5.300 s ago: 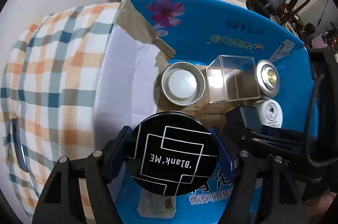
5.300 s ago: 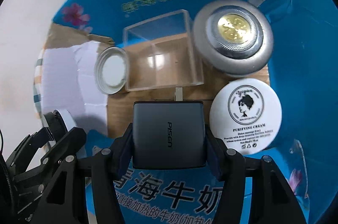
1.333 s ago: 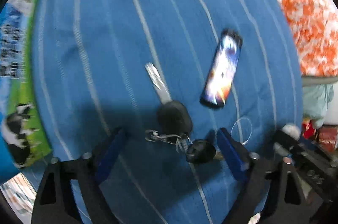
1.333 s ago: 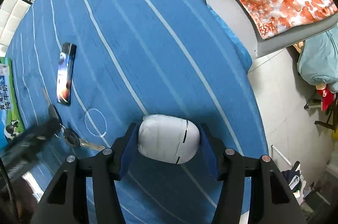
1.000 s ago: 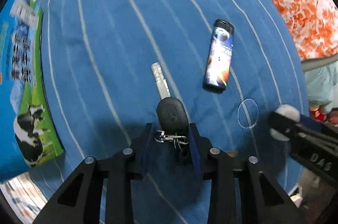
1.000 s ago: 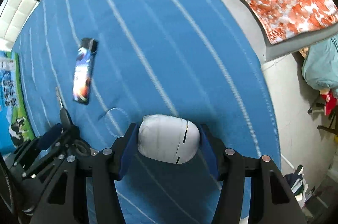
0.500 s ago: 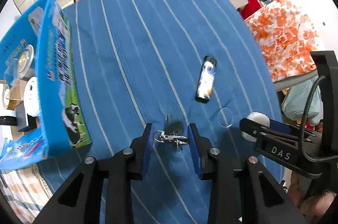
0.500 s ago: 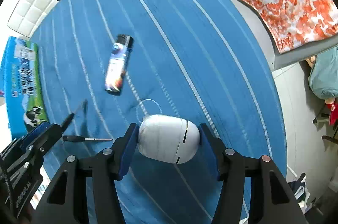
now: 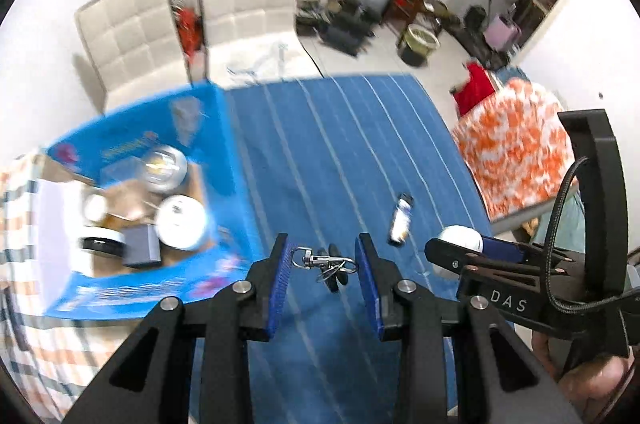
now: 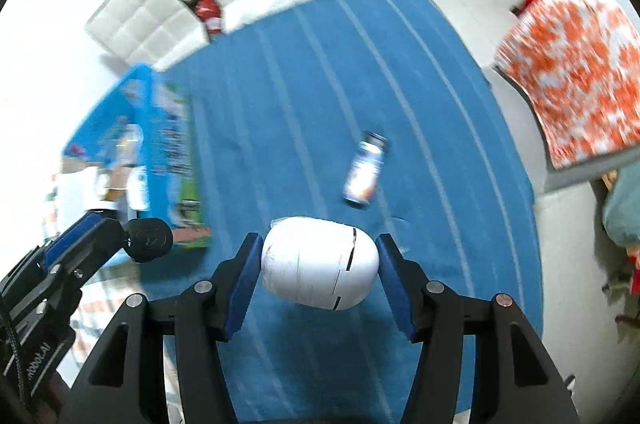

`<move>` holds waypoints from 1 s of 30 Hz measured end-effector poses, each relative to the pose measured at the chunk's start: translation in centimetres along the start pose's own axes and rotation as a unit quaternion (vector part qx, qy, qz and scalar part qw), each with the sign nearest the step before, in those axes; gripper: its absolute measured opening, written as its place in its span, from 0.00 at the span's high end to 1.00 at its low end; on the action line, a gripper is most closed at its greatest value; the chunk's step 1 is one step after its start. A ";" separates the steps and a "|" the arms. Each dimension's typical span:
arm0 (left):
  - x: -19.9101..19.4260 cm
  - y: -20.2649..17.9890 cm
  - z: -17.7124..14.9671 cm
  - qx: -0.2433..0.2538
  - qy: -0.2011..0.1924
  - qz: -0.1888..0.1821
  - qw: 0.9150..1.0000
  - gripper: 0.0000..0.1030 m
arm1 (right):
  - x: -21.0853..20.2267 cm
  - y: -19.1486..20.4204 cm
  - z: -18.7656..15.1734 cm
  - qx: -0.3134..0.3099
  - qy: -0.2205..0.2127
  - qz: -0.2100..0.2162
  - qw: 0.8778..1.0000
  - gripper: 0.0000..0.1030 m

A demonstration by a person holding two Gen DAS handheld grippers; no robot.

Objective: Organize rigid objects
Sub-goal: 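Carry the car key and earbud case over the box with both tools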

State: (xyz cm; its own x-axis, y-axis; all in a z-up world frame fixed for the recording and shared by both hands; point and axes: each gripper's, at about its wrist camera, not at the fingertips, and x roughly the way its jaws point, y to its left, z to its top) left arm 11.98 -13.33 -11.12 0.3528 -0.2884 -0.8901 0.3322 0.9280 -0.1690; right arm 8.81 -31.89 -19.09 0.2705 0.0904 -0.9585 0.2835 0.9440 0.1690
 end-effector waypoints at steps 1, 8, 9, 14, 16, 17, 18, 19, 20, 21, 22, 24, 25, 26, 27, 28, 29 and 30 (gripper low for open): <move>-1.3 1.4 0.1 -0.006 -0.009 0.006 1.000 0.71 | -0.8 1.7 0.2 -0.011 -0.005 0.010 1.000 0.42; -5.9 9.8 -0.4 -0.062 -0.050 0.063 0.995 0.71 | -3.5 11.7 0.8 -0.094 -0.024 0.059 0.994 0.42; -6.3 11.4 -0.5 -0.075 -0.052 0.070 0.993 0.71 | -3.6 13.2 0.8 -0.104 -0.023 0.062 0.992 0.42; -7.1 16.8 -1.5 -0.106 -0.058 0.103 0.987 0.71 | -3.3 19.5 0.3 -0.144 -0.013 0.077 0.987 0.42; -6.8 18.7 -1.9 -0.116 -0.055 0.109 0.986 0.71 | -2.6 21.4 0.2 -0.155 -0.009 0.076 0.985 0.42; -6.5 19.5 -2.1 -0.120 -0.051 0.112 0.985 0.71 | -2.2 22.5 0.0 -0.159 -0.006 0.075 0.984 0.42; -6.1 20.3 -2.3 -0.123 -0.047 0.113 0.985 0.71 | -1.7 23.3 -0.1 -0.163 -0.002 0.074 0.984 0.42; -6.0 20.7 -2.5 -0.124 -0.046 0.115 0.984 0.71 | -1.1 24.4 -0.2 -0.167 0.003 0.071 0.983 0.42; -5.5 21.3 -2.7 -0.125 -0.041 0.118 0.984 0.71 | -0.5 25.0 -0.3 -0.169 0.006 0.069 0.983 0.42; -5.1 21.9 -2.9 -0.126 -0.036 0.120 0.984 0.71 | 0.1 25.5 -0.4 -0.172 0.009 0.066 0.983 0.42; -4.7 22.5 -3.1 -0.126 -0.032 0.121 0.984 0.71 | 0.8 26.2 -0.6 -0.176 0.011 0.059 0.983 0.42; -2.9 23.6 -3.7 -0.124 -0.017 0.129 0.984 0.71 | 2.6 27.4 -1.0 -0.180 0.020 0.050 0.982 0.42; -2.2 23.9 -3.9 -0.124 -0.011 0.129 0.984 0.71 | 3.5 27.7 -1.2 -0.182 0.025 0.045 0.982 0.42; -0.7 24.6 -4.3 -0.126 0.003 0.127 0.984 0.71 | 4.4 28.0 -1.5 -0.182 0.030 0.042 0.982 0.42; 0.1 24.8 -4.5 -0.126 0.014 0.125 0.984 0.71 | 5.6 28.3 -1.7 -0.184 0.037 0.037 0.982 0.42; 1.2 25.2 -4.8 -0.127 0.027 0.123 0.984 0.71 | 7.0 28.7 -2.0 -0.186 0.046 0.031 0.981 0.42; 2.3 25.6 -5.1 -0.128 0.037 0.121 0.984 0.71 | 8.2 28.9 -2.2 -0.187 0.050 0.024 0.981 0.41; 3.2 25.8 -5.4 -0.127 0.046 0.120 0.984 0.71 | 9.4 29.1 -2.5 -0.190 0.055 0.017 0.980 0.41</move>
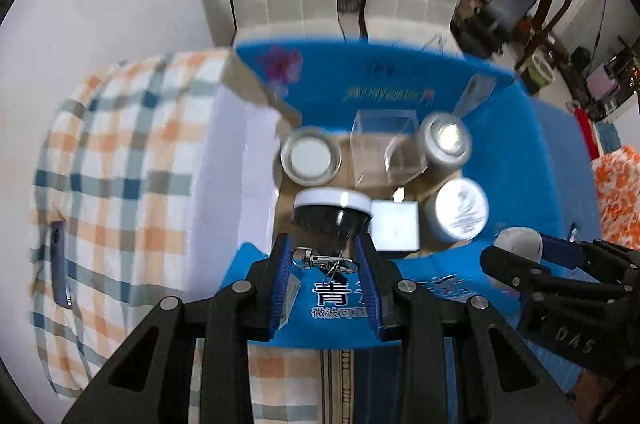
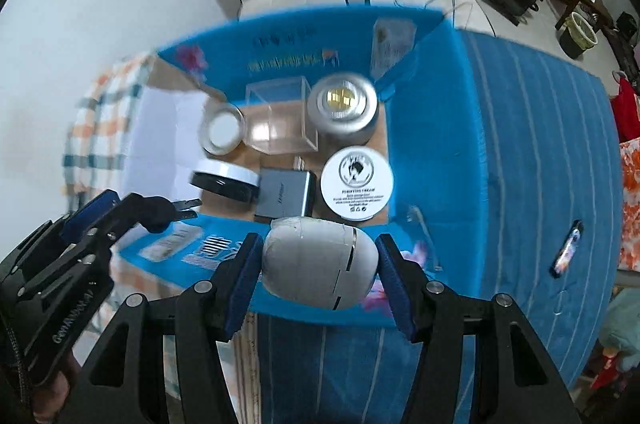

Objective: Organize rigid objects
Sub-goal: 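Carry the car key and earbud case over the box with both tools, then lower the key and earbud case into the box and open both tools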

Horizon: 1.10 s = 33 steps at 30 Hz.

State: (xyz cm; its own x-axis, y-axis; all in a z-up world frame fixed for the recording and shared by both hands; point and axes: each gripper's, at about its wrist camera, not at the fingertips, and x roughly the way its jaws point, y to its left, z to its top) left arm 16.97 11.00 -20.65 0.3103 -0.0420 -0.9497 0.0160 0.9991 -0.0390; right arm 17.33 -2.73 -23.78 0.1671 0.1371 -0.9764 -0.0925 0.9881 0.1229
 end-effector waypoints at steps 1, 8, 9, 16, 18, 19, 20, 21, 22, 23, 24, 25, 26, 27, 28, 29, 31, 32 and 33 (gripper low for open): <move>0.8 0.0 -0.1 0.003 0.008 0.001 1.000 0.71 | 1.6 0.4 0.0 -0.003 0.010 -0.010 1.000 0.41; 4.5 0.5 -0.8 0.001 0.042 0.000 0.999 0.71 | 7.1 0.6 0.4 -0.002 0.039 -0.041 0.998 0.41; 4.7 0.5 -0.7 0.001 0.044 0.001 0.999 0.70 | 7.5 0.6 0.5 -0.002 0.041 -0.043 0.998 0.41; 6.0 1.5 -0.6 -0.017 0.074 0.004 0.997 0.63 | 9.9 0.3 1.0 0.002 0.068 -0.054 0.996 0.41; 5.9 1.6 -0.8 -0.018 0.071 0.007 0.997 0.59 | 10.3 0.3 1.0 -0.001 0.073 -0.057 0.996 0.41; 5.8 1.7 -0.8 -0.017 0.072 0.012 0.997 0.52 | 10.4 0.3 1.1 -0.004 0.073 -0.059 0.996 0.41; 5.7 1.7 -0.9 -0.017 0.073 0.015 0.997 0.49 | 10.5 0.4 1.1 -0.005 0.073 -0.062 0.995 0.37; 5.7 1.8 -0.9 -0.018 0.072 0.016 0.997 0.40 | 10.5 0.5 1.1 -0.007 0.073 -0.064 0.995 0.34; 5.7 2.0 -0.9 -0.018 0.071 0.016 0.997 0.28 | 10.5 0.7 1.1 -0.008 0.071 -0.061 0.996 0.28; 5.5 2.0 -0.9 -0.018 0.070 0.020 0.997 0.24 | 10.4 0.8 1.1 -0.009 0.069 -0.061 0.996 0.21; 5.4 2.2 -0.9 -0.019 0.069 0.021 0.997 0.17 | 10.2 0.8 1.1 -0.011 0.067 -0.062 0.996 0.18; 5.3 2.2 -0.9 -0.021 0.069 0.020 0.997 0.11 | 9.9 1.0 1.0 -0.013 0.065 -0.069 0.995 0.18; 4.9 2.4 -0.9 -0.026 0.066 0.017 0.997 0.09 | 9.8 1.0 0.9 -0.015 0.063 -0.072 0.995 0.18; 4.6 2.5 -0.9 -0.029 0.065 0.016 0.997 0.07 | 9.6 1.0 0.8 -0.016 0.061 -0.072 0.995 0.17; 4.3 2.6 -0.8 -0.031 0.062 0.014 0.997 0.04 | 9.2 0.8 0.7 -0.015 0.061 -0.070 0.996 0.12; 3.7 2.6 -0.8 -0.032 0.059 0.014 0.998 0.02 | 8.9 0.6 0.5 -0.014 0.061 -0.070 0.996 0.08; 2.1 2.5 -0.8 -0.031 0.046 0.015 0.998 0.01 | 7.7 0.2 0.2 -0.013 0.059 -0.067 0.996 0.06; 1.2 2.3 -0.7 -0.030 0.039 0.015 0.999 0.01 | 7.1 0.0 0.1 -0.013 0.057 -0.067 0.996 0.06; 0.2 2.1 -0.8 -0.029 0.033 0.015 0.999 0.01 | 6.3 -0.1 -0.2 -0.013 0.054 -0.066 0.996 0.06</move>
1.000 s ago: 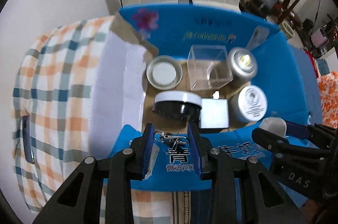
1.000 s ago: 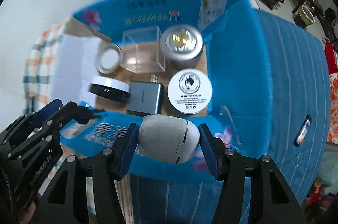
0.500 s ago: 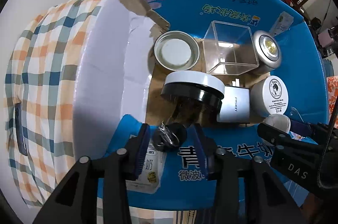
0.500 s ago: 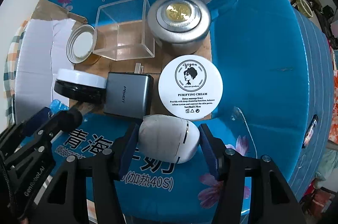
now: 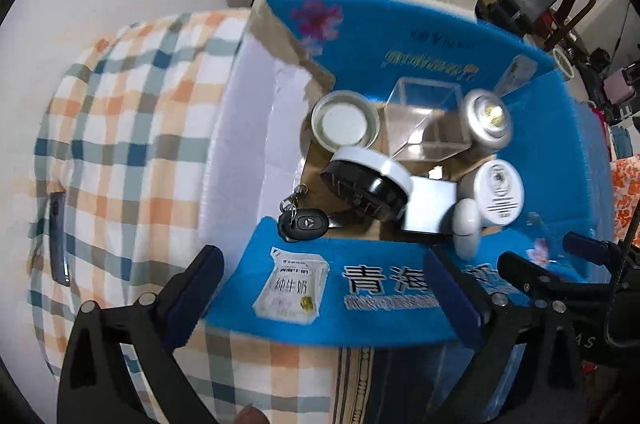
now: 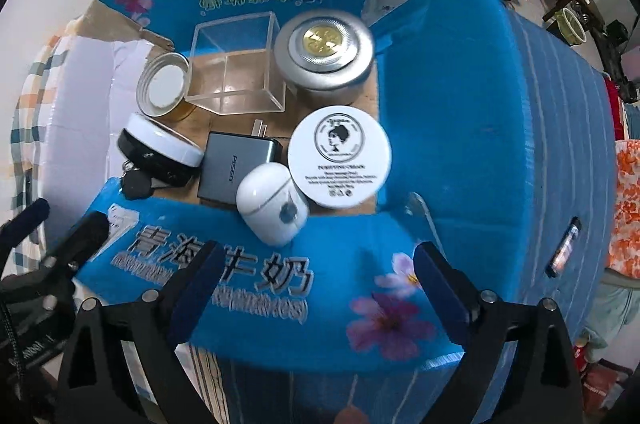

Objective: Organize rigid objects
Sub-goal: 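Lower the key and earbud case into the box and open both tools, then move the right tool to the printed bottle on the table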

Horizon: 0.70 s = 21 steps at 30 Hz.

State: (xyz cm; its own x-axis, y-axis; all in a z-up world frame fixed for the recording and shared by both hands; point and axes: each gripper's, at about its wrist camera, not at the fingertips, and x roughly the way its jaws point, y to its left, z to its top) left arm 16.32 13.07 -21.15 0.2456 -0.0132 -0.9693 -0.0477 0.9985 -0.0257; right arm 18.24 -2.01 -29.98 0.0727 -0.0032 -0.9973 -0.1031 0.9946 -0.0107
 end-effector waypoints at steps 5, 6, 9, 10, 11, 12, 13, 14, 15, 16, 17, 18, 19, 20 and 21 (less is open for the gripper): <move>-5.7 -1.1 -0.3 0.002 -0.038 -0.009 0.999 0.01 | -5.9 -0.9 -1.8 -0.004 -0.029 0.016 0.999 0.00; -7.0 -1.3 -0.4 0.001 -0.049 -0.011 0.999 0.01 | -7.3 -1.2 -2.3 -0.002 -0.037 0.019 0.999 0.00; -10.3 -1.8 -0.8 -0.003 -0.071 -0.012 0.997 0.01 | -11.9 -2.4 -3.9 0.003 -0.064 0.033 0.997 0.00; -11.2 -1.9 -0.9 -0.004 -0.078 -0.014 0.997 0.01 | -13.2 -2.9 -4.5 0.004 -0.071 0.041 0.997 0.00; -12.5 -2.2 -1.2 -0.004 -0.087 -0.021 0.996 0.01 | -14.4 -3.2 -5.0 0.004 -0.077 0.046 0.996 0.00; -13.1 -2.4 -1.4 -0.003 -0.092 -0.023 0.995 0.01 | -15.9 -3.5 -5.6 0.001 -0.086 0.049 0.995 0.00; -13.9 -2.5 -1.6 -0.001 -0.097 -0.023 0.995 0.01 | -16.8 -3.6 -6.0 -0.001 -0.092 0.050 0.995 0.00; -14.8 -2.8 -1.9 0.004 -0.102 -0.023 0.995 0.01 | -18.1 -3.8 -6.6 -0.003 -0.100 0.051 0.994 0.00; -15.3 -3.0 -2.1 0.006 -0.104 -0.022 0.994 0.01 | -19.1 -3.9 -7.1 -0.004 -0.106 0.053 0.993 0.00; -15.9 -3.2 -2.3 0.009 -0.108 -0.022 0.994 0.01 | -20.1 -4.0 -7.6 -0.007 -0.112 0.057 0.992 0.00; -16.5 -3.3 -2.6 0.011 -0.110 -0.021 0.994 0.01 | -21.0 -4.2 -8.1 -0.008 -0.119 0.061 0.991 0.00; -16.9 -3.4 -2.8 0.011 -0.111 -0.021 0.994 0.01 | -21.8 -4.3 -8.4 -0.009 -0.122 0.063 0.990 0.00; -17.3 -3.6 -2.9 0.012 -0.114 -0.021 0.993 0.01 | -22.4 -4.5 -8.8 -0.010 -0.125 0.066 0.990 0.00; -17.7 -3.8 -3.1 0.013 -0.118 -0.019 0.993 0.01 | -23.1 -4.7 -9.2 -0.010 -0.126 0.072 0.989 0.00; -17.9 -4.0 -3.2 0.014 -0.120 -0.015 0.993 0.01 | -23.7 -4.8 -9.5 -0.009 -0.127 0.076 0.989 0.00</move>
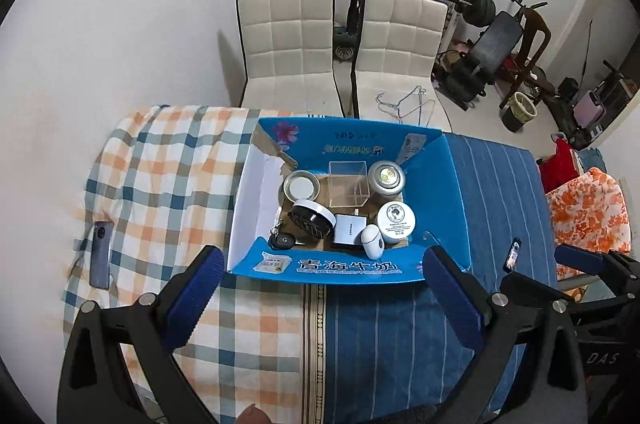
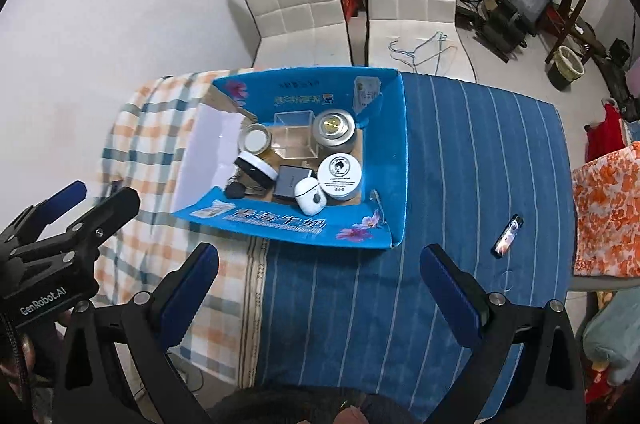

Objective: Organize rigid objects
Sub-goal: 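Move the right tool to the printed bottle on the table, then grasp the printed bottle with the right tool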

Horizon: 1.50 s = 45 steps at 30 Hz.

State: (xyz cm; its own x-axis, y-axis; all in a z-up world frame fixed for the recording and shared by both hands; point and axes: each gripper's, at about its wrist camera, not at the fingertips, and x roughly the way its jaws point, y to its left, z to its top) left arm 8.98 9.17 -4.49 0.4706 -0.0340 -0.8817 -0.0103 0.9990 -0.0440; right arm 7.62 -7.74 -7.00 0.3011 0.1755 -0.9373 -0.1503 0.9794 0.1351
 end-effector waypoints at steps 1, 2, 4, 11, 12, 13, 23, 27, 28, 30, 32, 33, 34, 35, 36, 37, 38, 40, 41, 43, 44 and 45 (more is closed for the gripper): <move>0.0 -0.3 0.0 0.001 -0.001 0.002 1.000 0.01 | -0.4 -0.1 -0.1 0.001 -0.002 0.004 1.000 0.00; 0.0 -0.5 0.0 0.001 -0.001 0.002 1.000 0.01 | -0.7 -0.2 -0.3 -0.002 -0.003 0.007 1.000 0.00; 0.8 -1.4 0.0 0.002 0.006 0.001 1.000 0.01 | -0.6 -0.7 -0.5 -0.002 -0.001 0.013 1.000 0.00; 5.6 -9.0 0.7 0.050 0.023 -0.025 0.998 0.01 | 2.2 -8.0 -0.9 0.076 0.012 -0.007 0.997 0.00; 6.3 -10.2 0.8 0.056 0.023 -0.030 0.998 0.01 | 2.4 -9.7 -0.9 0.092 0.013 -0.014 0.996 0.00; 7.3 -11.5 1.0 0.063 0.022 -0.036 0.997 0.01 | 2.7 -12.1 -1.0 0.118 0.012 -0.025 0.993 0.00; 18.8 -24.0 1.7 0.107 0.044 -0.003 0.993 0.01 | 11.7 -32.4 -2.1 0.295 0.046 -0.093 0.950 0.07; 22.1 -27.3 1.0 0.156 0.052 0.045 0.985 0.01 | 18.7 -36.9 -3.0 0.335 0.117 -0.087 0.931 0.22; 22.6 -27.6 0.9 0.159 0.055 0.048 0.984 0.01 | 19.7 -37.2 -3.2 0.339 0.127 -0.089 0.928 0.24; 23.2 -28.1 0.8 0.160 0.062 0.050 0.984 0.01 | 21.8 -37.7 -3.7 0.342 0.147 -0.092 0.924 0.27; 23.6 -28.3 0.8 0.162 0.063 0.054 0.983 0.01 | 23.3 -37.7 -4.1 0.345 0.158 -0.096 0.920 0.31; 23.7 -28.4 0.7 0.163 0.065 0.055 0.983 0.01 | 23.2 -37.5 -4.0 0.340 0.146 -0.110 0.922 0.33; 23.8 -28.4 0.7 0.163 0.066 0.055 0.983 0.01 | 23.2 -37.2 -3.9 0.336 0.142 -0.120 0.924 0.38; 23.9 -28.4 0.7 0.162 0.067 0.055 0.983 0.01 | 23.3 -36.9 -3.8 0.331 0.144 -0.133 0.923 0.39; 24.0 -28.4 0.7 0.161 0.068 0.055 0.983 0.01 | 23.4 -36.7 -3.8 0.330 0.140 -0.139 0.923 0.40; 24.0 -28.4 0.8 0.160 0.068 0.055 0.983 0.01 | 23.2 -36.4 -3.9 0.331 0.132 -0.142 0.924 0.46; 23.9 -28.4 0.8 0.159 0.069 0.055 0.983 0.01 | 23.2 -36.1 -3.9 0.328 0.128 -0.145 0.925 0.59; 23.8 -28.4 0.9 0.157 0.069 0.055 0.984 0.01 | 23.1 -35.1 -3.5 0.313 0.129 -0.154 0.928 0.74; 23.6 -28.2 0.9 0.156 0.070 0.054 0.984 0.01 | 23.1 -35.1 -3.5 0.310 0.132 -0.154 0.929 0.74; 23.1 -27.8 1.0 0.151 0.073 0.050 0.985 0.01 | 23.0 -35.0 -3.7 0.313 0.131 -0.149 0.929 0.74; 22.7 -27.6 1.0 0.149 0.072 0.046 0.985 0.01 | 22.7 -35.0 -3.7 0.316 0.129 -0.147 0.928 0.74; 22.3 -27.3 1.0 0.147 0.072 0.043 0.986 0.01 | 22.1 -35.4 -3.8 0.316 0.124 -0.145 0.929 0.74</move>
State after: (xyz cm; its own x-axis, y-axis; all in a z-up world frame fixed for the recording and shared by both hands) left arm 20.68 -18.85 -22.46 0.3492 0.0686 -0.9345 0.2217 0.9629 0.1536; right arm 16.03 -38.91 -33.76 0.0044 -0.0557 -0.9984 0.5108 0.8585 -0.0456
